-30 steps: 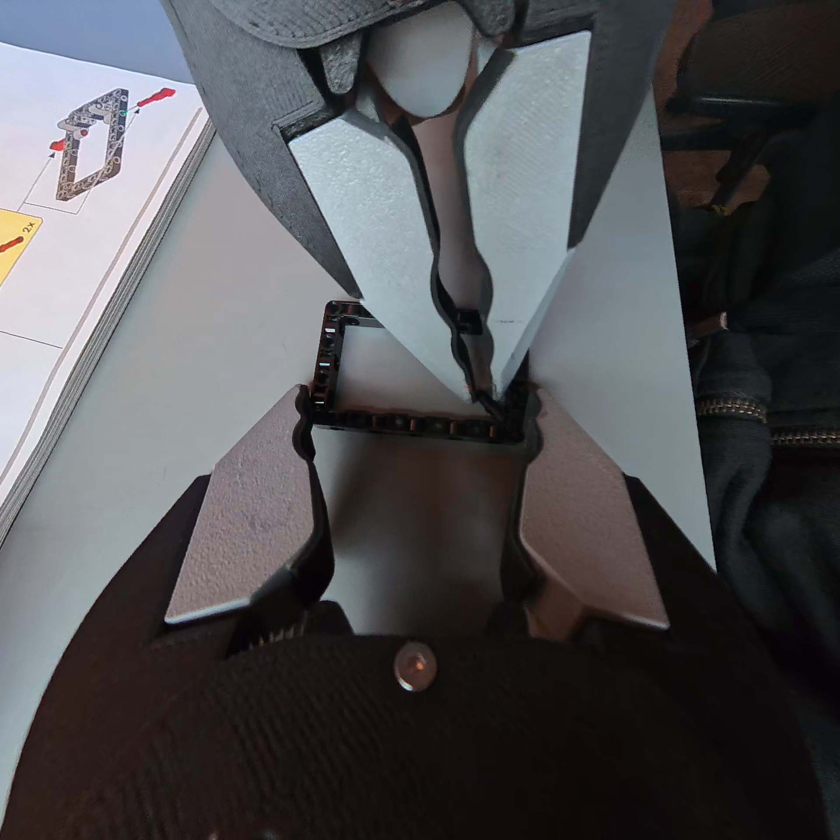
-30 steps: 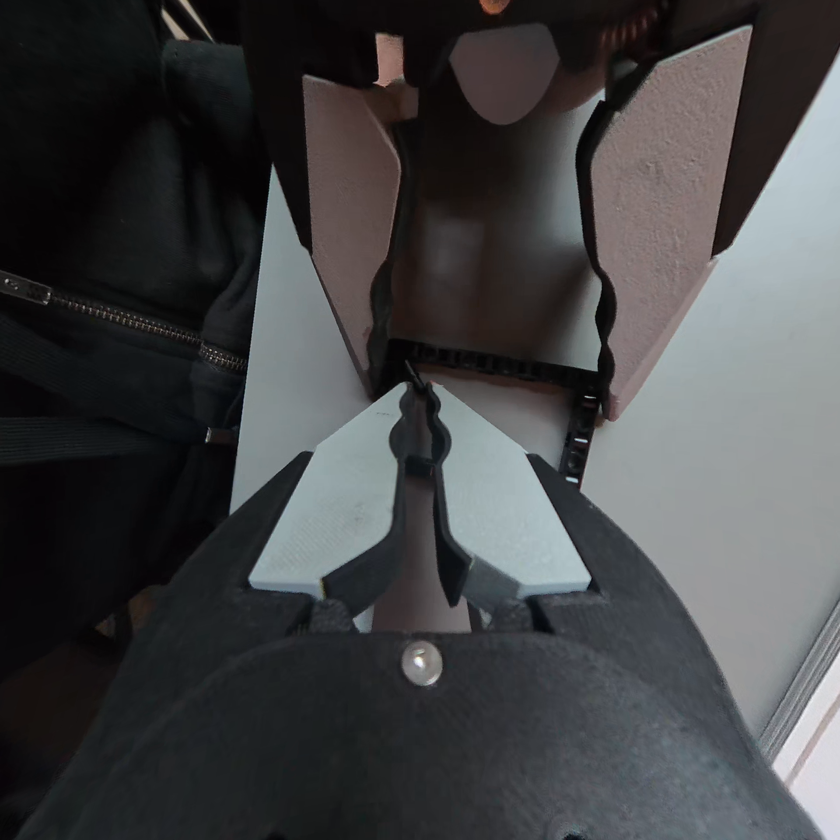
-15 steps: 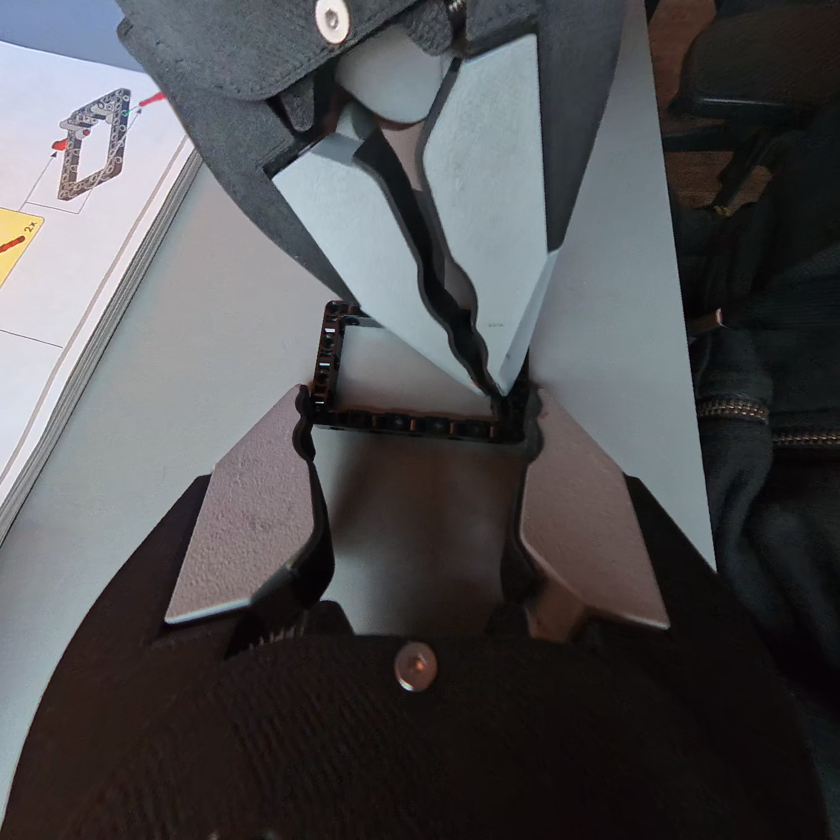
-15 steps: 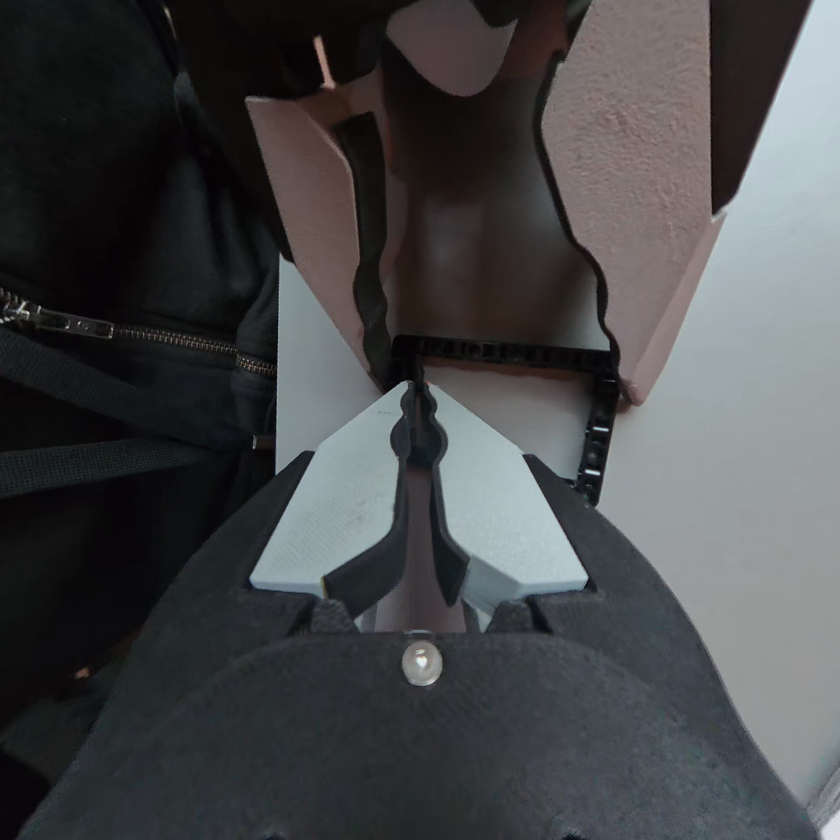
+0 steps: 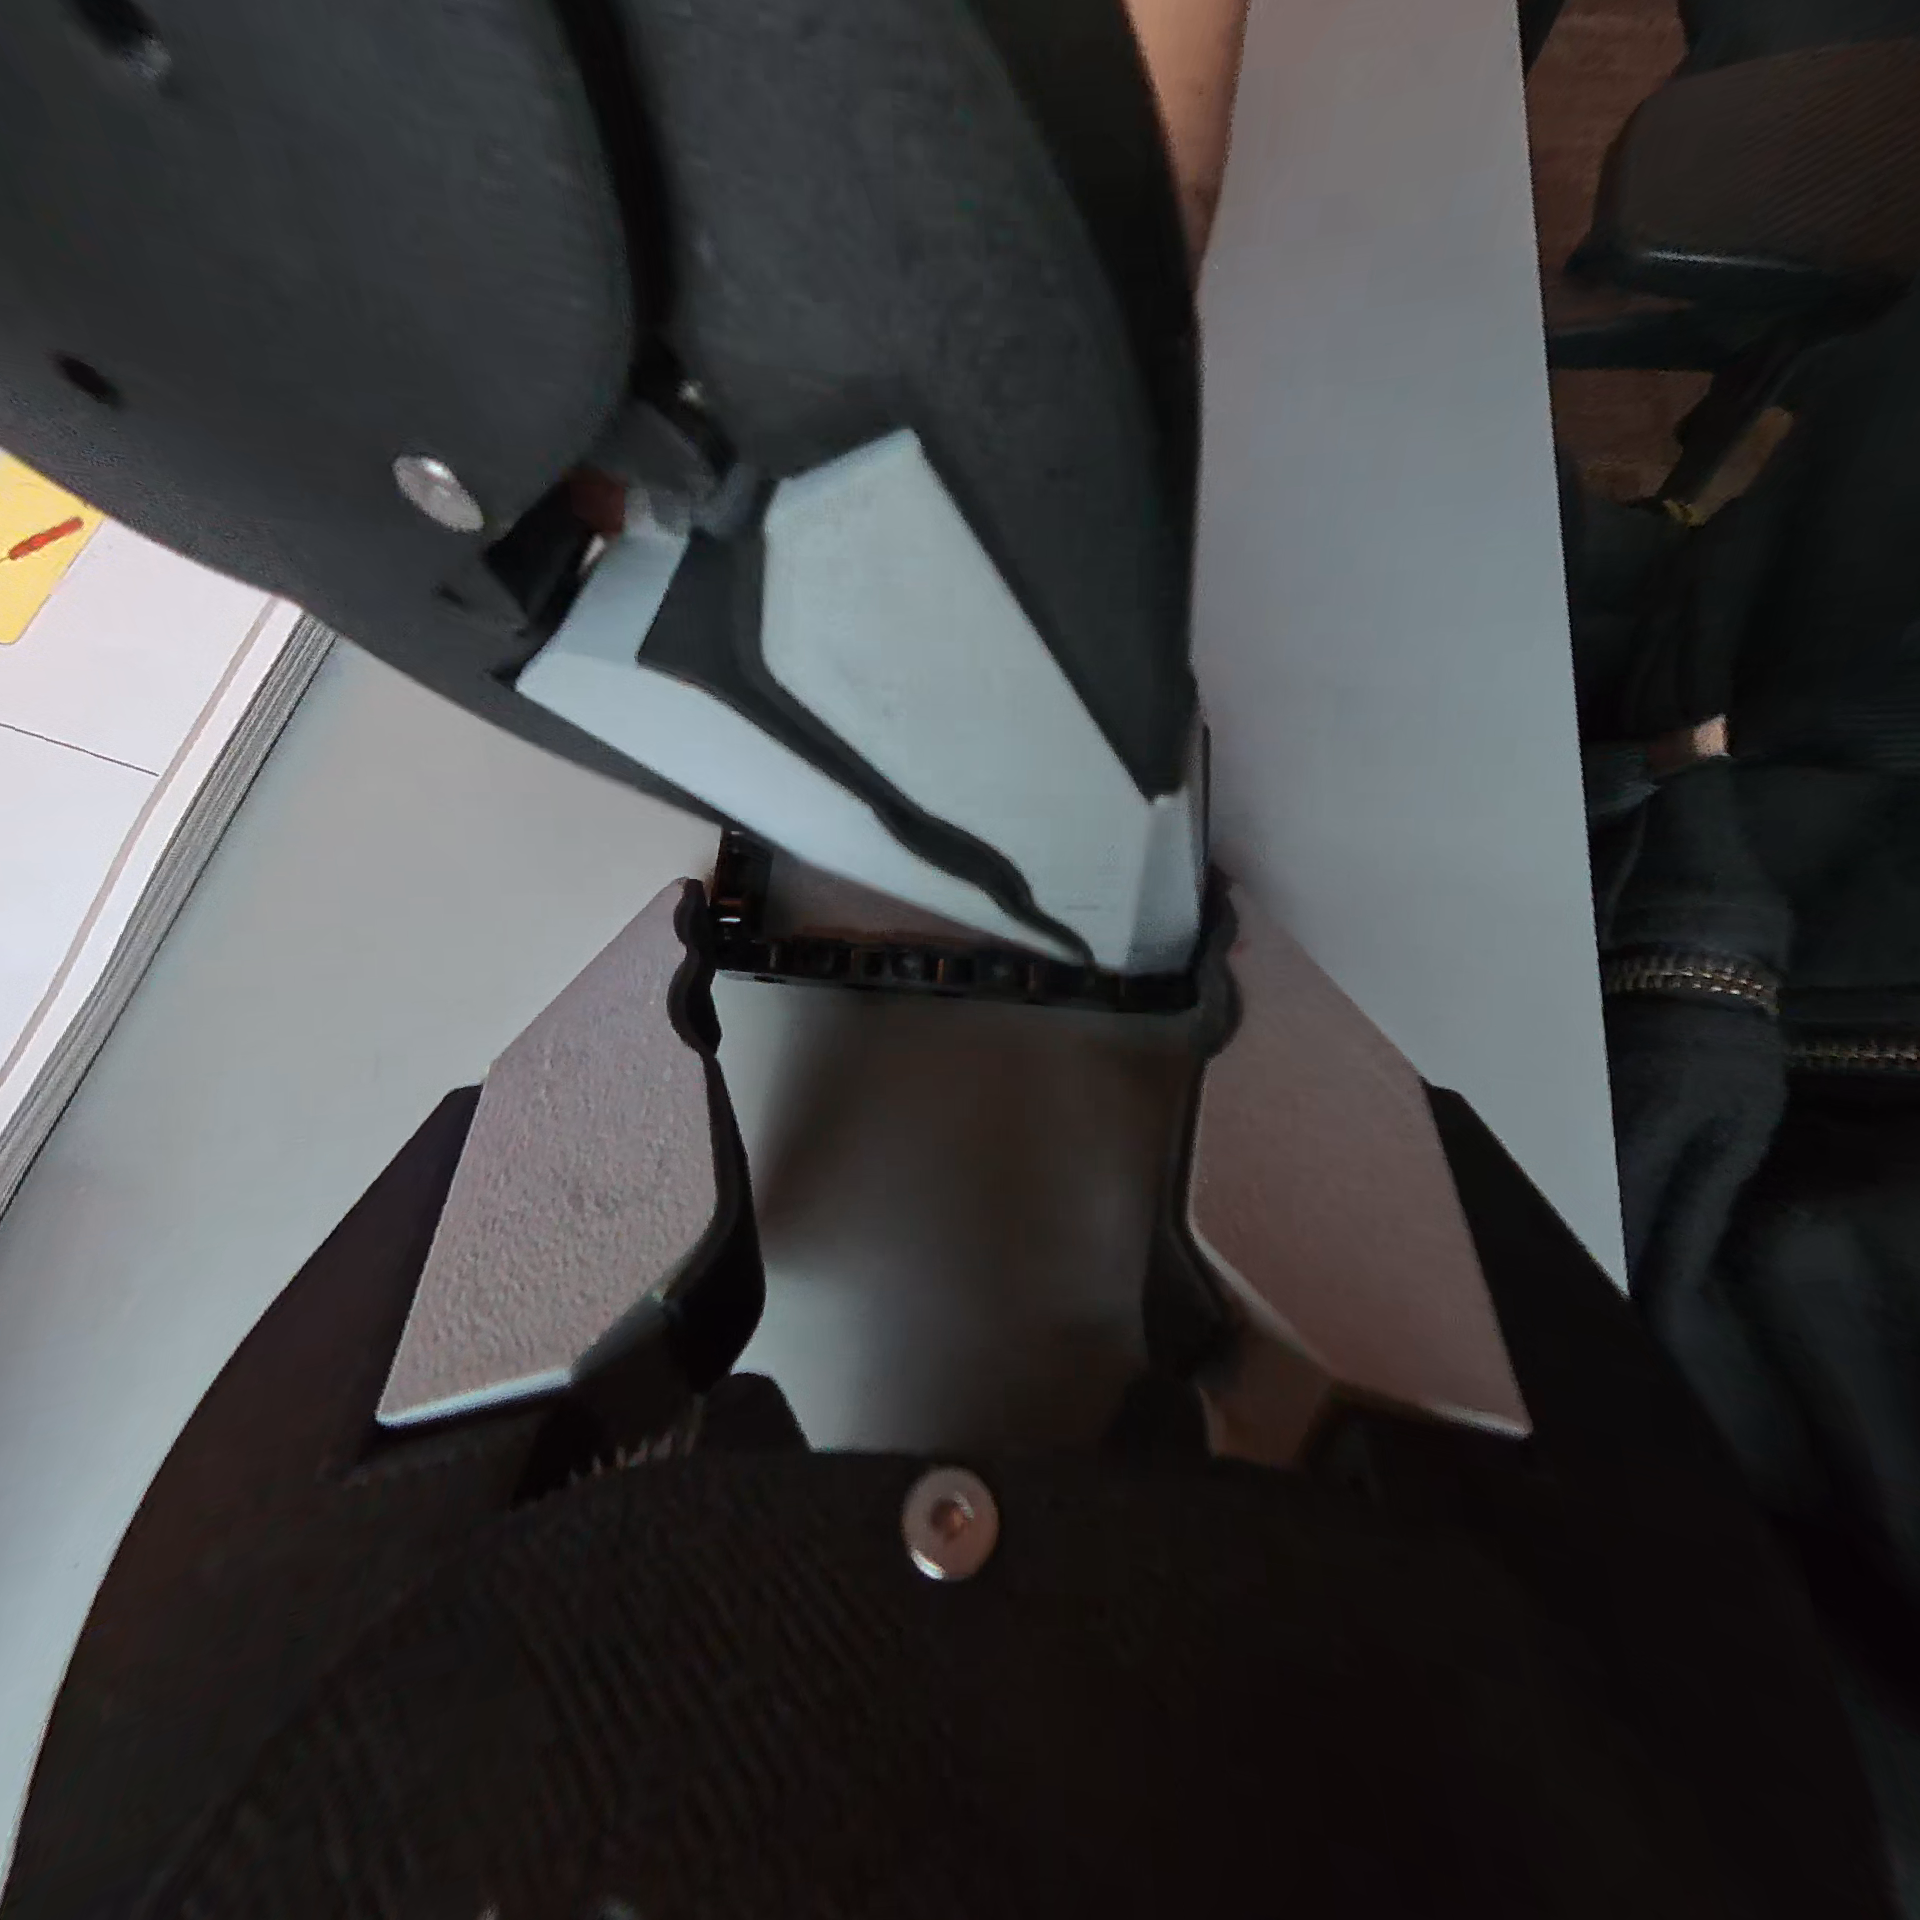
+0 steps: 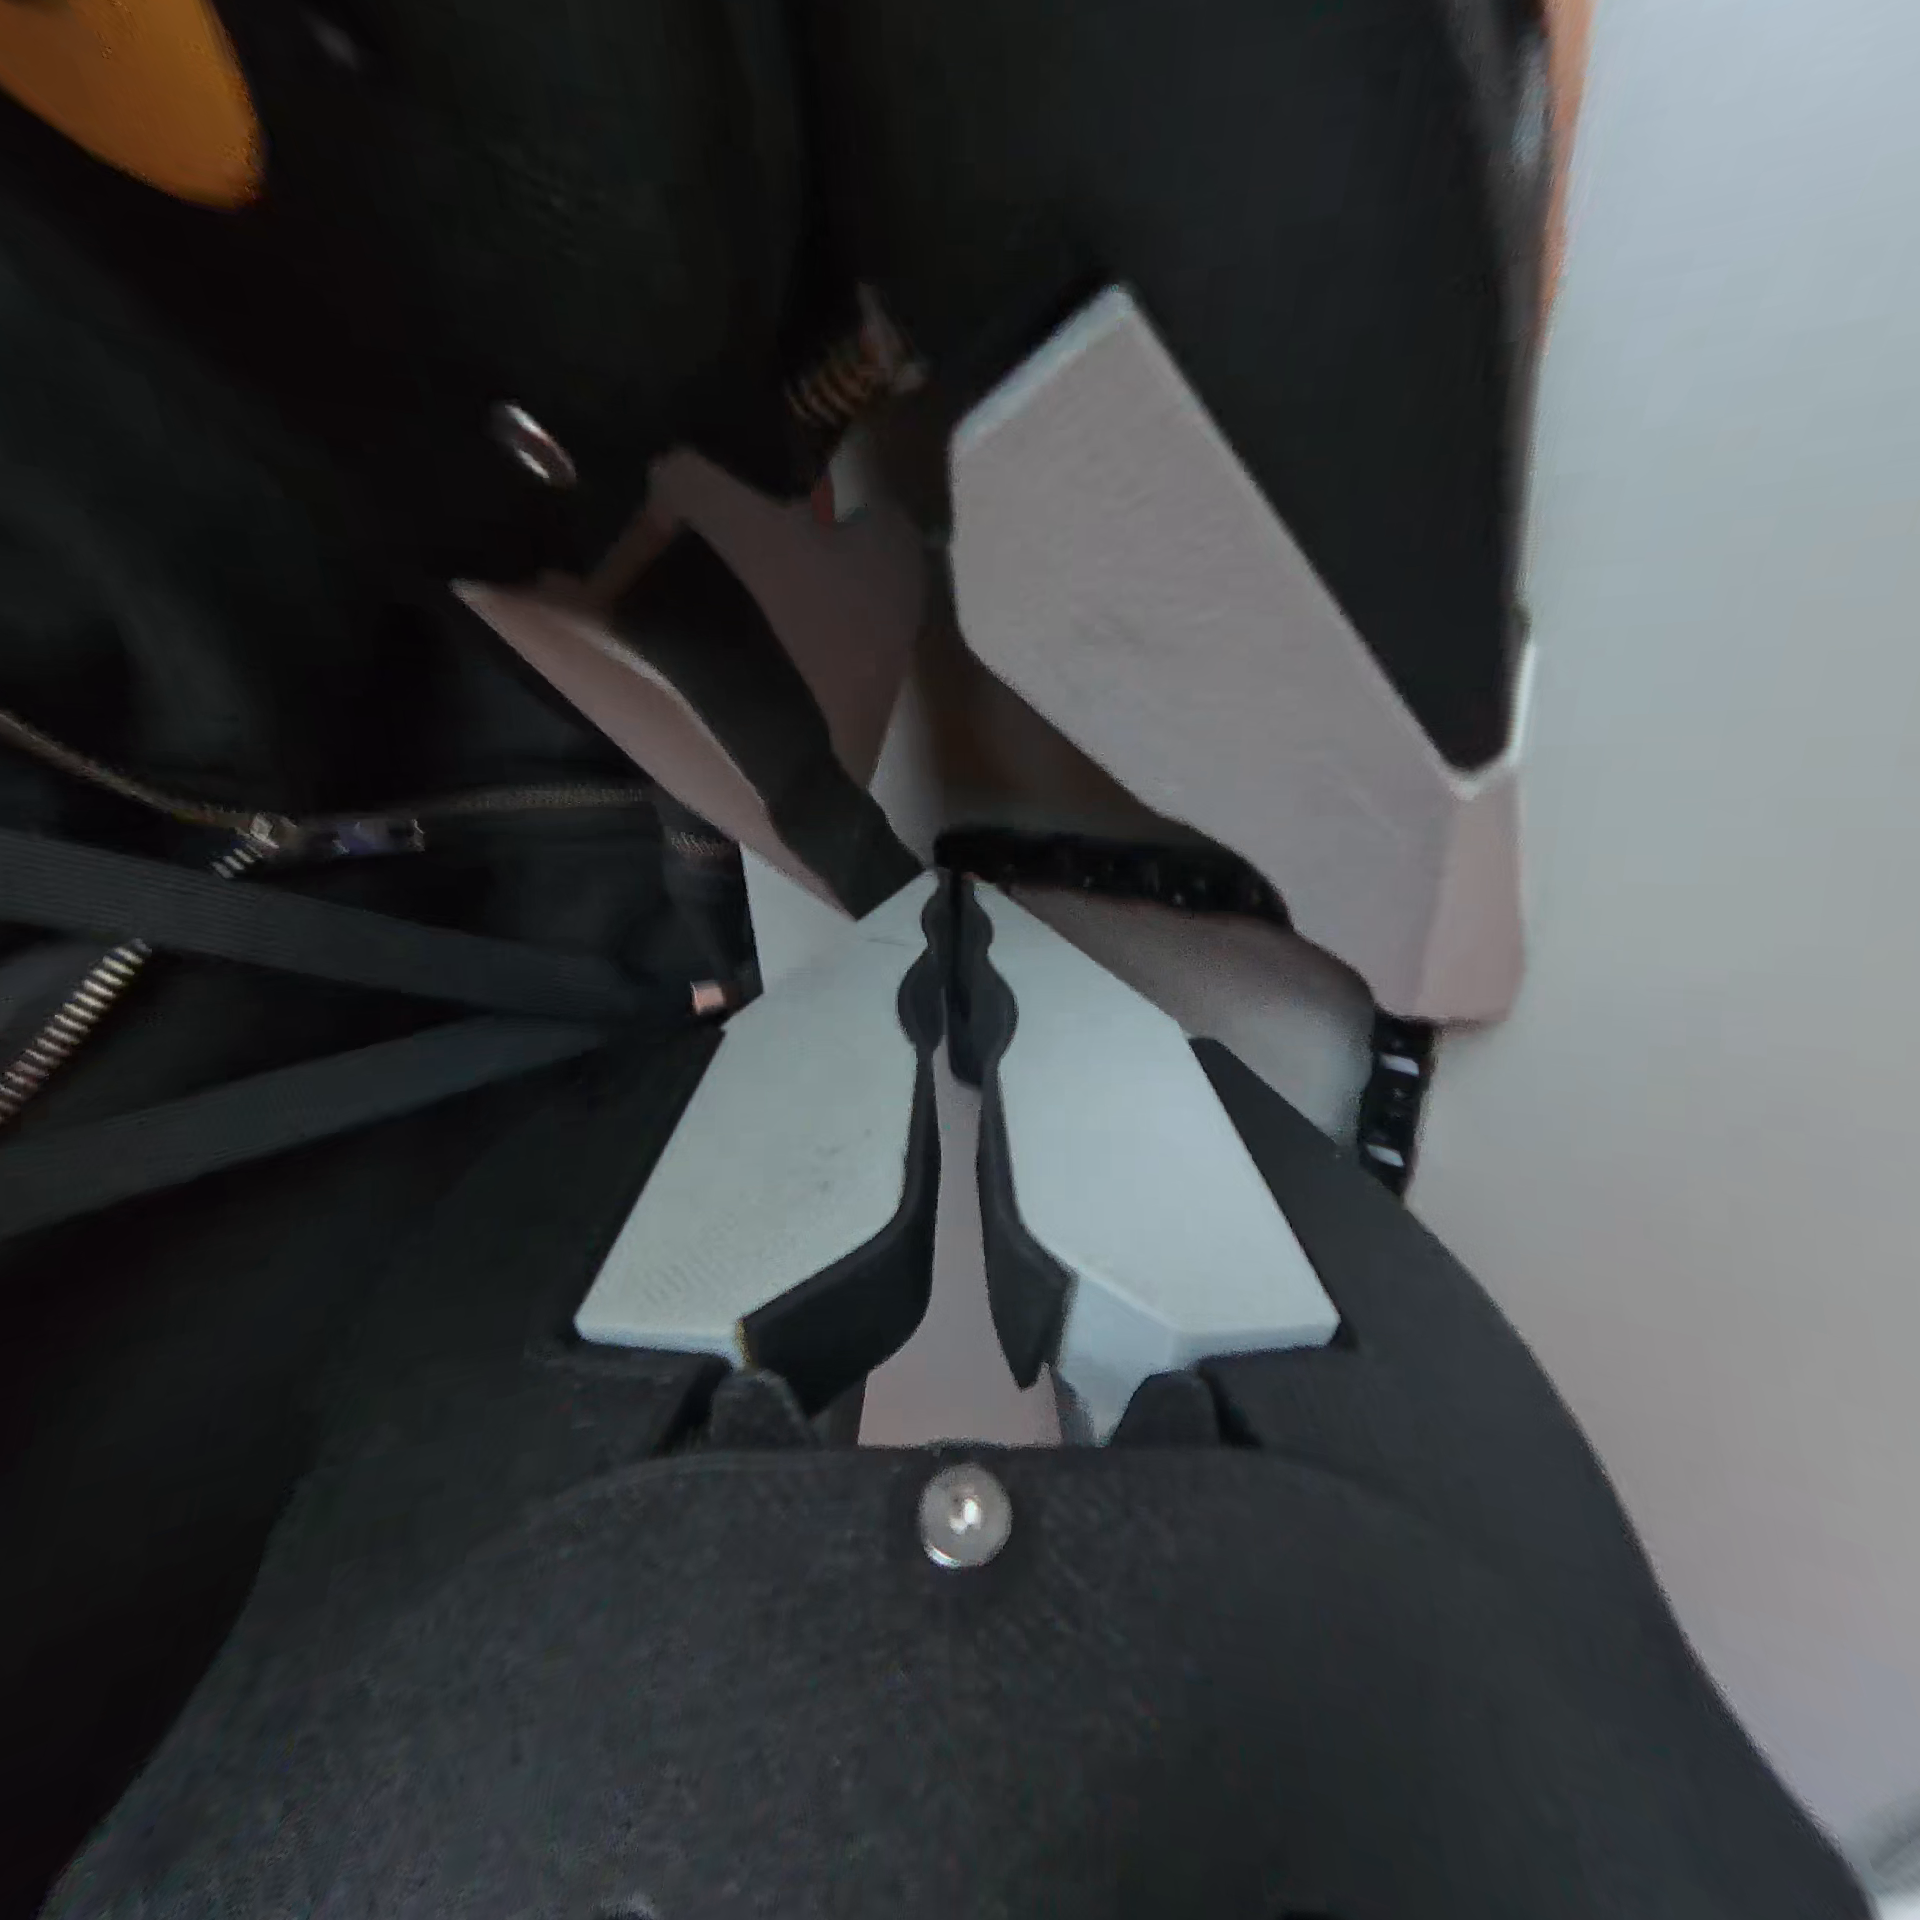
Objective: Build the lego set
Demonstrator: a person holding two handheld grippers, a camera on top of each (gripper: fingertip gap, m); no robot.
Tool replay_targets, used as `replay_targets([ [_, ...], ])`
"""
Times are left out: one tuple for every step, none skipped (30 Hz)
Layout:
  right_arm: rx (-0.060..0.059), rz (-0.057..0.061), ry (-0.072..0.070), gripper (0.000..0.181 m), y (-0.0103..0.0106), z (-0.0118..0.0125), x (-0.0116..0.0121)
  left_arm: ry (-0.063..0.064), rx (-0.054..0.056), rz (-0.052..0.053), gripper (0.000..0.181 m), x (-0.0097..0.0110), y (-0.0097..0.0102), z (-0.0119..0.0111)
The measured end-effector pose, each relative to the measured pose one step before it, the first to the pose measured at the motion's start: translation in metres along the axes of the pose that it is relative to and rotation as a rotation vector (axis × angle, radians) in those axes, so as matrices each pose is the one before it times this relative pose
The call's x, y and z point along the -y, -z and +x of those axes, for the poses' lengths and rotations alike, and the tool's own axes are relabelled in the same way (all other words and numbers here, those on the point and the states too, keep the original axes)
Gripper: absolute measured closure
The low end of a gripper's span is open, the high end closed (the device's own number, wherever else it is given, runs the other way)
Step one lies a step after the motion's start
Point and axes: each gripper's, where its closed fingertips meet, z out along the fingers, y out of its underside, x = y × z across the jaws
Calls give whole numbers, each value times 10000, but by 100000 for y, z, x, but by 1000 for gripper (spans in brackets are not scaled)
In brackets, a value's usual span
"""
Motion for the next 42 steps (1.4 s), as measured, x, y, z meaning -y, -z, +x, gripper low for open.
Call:
replay_targets([
  [-233, -316, 66, 181, 185, 346, -672, 1, 9, -6, 89, -22, 19, -3],
  [-118, 145, 185, 181, 436, 88, -221, 9, 1, -1, 89, -6, 19, -7],
  [125, 600, 122, 181, 694, -338, 343, 7, -4, 0, 89, -9, -6, -4],
  [140, 656, -6, 181, 745, -410, 426, 14, -15, 0, 89, 2, -2, -6],
  [73, 482, 100, 181, 553, -386, 152, 7, -9, 0, 89, 9, -9, 2],
  [-184, 303, 303, 181, 317, -145, -193, 5, -5, 0, 89, 5, -5, 2],
  [-595, 172, 319, 181, 141, 431, -454, 3, -2, 0, 89, 4, -4, -3],
  [-404, 154, 203, 181, -72, 246, -494, 4, -3, -1, 89, -1, 1, 7],
  [62, 269, -67, 181, -233, -200, -236, 6, -7, -1, 89, -2, 2, 0],
  [297, 384, -313, 181, -272, -258, 55, 2, -6, -1, 89, -2, 2, -4],
  [482, 402, -277, 181, -217, -434, 85, -6, -7, -2, 89, -2, 0, 20],
  [271, 402, -146, 181, -66, -204, 3, -9, 3, -1, 89, -10, 9, 5],
  [-85, 411, -20, 179, 202, 160, -79, 2, 0, 0, 89, 4, -4, -6],
  [-193, 457, 119, 175, 520, 124, -61, 4, -3, 0, 89, 4, -5, -1],
  [-421, 512, 116, 176, 769, 404, -1, 8, -6, 0, 89, 3, -3, -8],
  [-775, 438, 22, 173, 896, 1016, -61, 19, -11, 0, 89, 2, -2, -7],
  [-791, 280, 96, 166, 710, 1132, -173, 7, -7, -1, 89, -2, 2, 1],
  [-536, 212, 299, 162, 406, 763, -54, -7, -3, 0, 89, 16, -3, -2],
  [-374, 222, 550, 158, 157, 440, 262, -4, -10, -1, 89, 4, -19, -12],
  [-260, 73, 790, 161, -47, 194, 325, 6, -8, 0, 89, 22, -22, -24],
  [-257, -287, 960, 168, -155, 185, 102, 2, 11, 0, 89, 28, -29, -33],
  [-324, -474, 1029, 170, -225, 322, 67, -2, 13, 0, 89, 29, -30, -25],
  [-188, -572, 942, 170, -338, 208, 72, 8, 19, 1, 89, 26, -26, -32],
  [-118, -778, 745, 174, -346, 259, -103, 19, 34, 0, 89, 38, -39, -54],
  [-32, -835, 636, 173, -347, 235, -266, 32, 32, -1, 89, 45, -47, -58],
  [74, -746, 545, 173, -353, 120, -322, 47, 43, 2, 89, 81, -83, -102],
  [147, -601, 437, 173, -347, 7, -308, 73, 75, -2, 89, 151, -157, -208],
  [264, -327, 366, 174, -328, -228, -112, 77, 71, -1, 89, 203, -209, -203],
  [340, 60, 329, 175, -269, -372, 139, -21, 10, 49, 89, 189, -144, -32],
  [141, 13, 189, 181, -76, -56, -160, 28, -7, -52, 89, -13, -69, -14],
  [-22, -216, 18, 181, -60, 217, -596, 22, 3, 3, 89, 10, 6, -17],
  [-63, -142, -121, 181, -132, 266, -469, -15, -7, -5, 89, -10, 7, 21],
  [103, 198, -143, 181, -79, -36, 127, -14, -3, 3, 89, 0, 2, 17],
  [199, 416, -134, 179, -63, -259, 403, 13, 5, -1, 89, -7, 7, -18],
  [135, 404, -160, 181, -59, -248, 258, 41, 67, -4, 89, -11, 23, -120],
  [281, 334, -137, 181, 11, -531, 73, 70, 71, -5, 89, -18, 30, -141],
  [192, 260, -151, 181, 78, -449, -48, 38, 33, 0, 89, -17, 18, -82],
  [-97, 322, -108, 181, 190, -37, 103, 1, 5, 0, 89, 0, 0, -6],
  [-214, 449, 12, 178, 280, 149, 355, 1, 1, 1, 89, 6, -5, -8],
  [-200, 438, 21, 173, 275, 254, 400, 2, -1, 0, 89, 1, 0, 4],
  [-102, 205, -151, 175, 160, 344, 164, 0, 3, 1, 89, -4, 5, -10],
  [-112, 23, -452, 175, 15, 587, -24, 19, 18, -1, 89, -2, 1, -40],
])
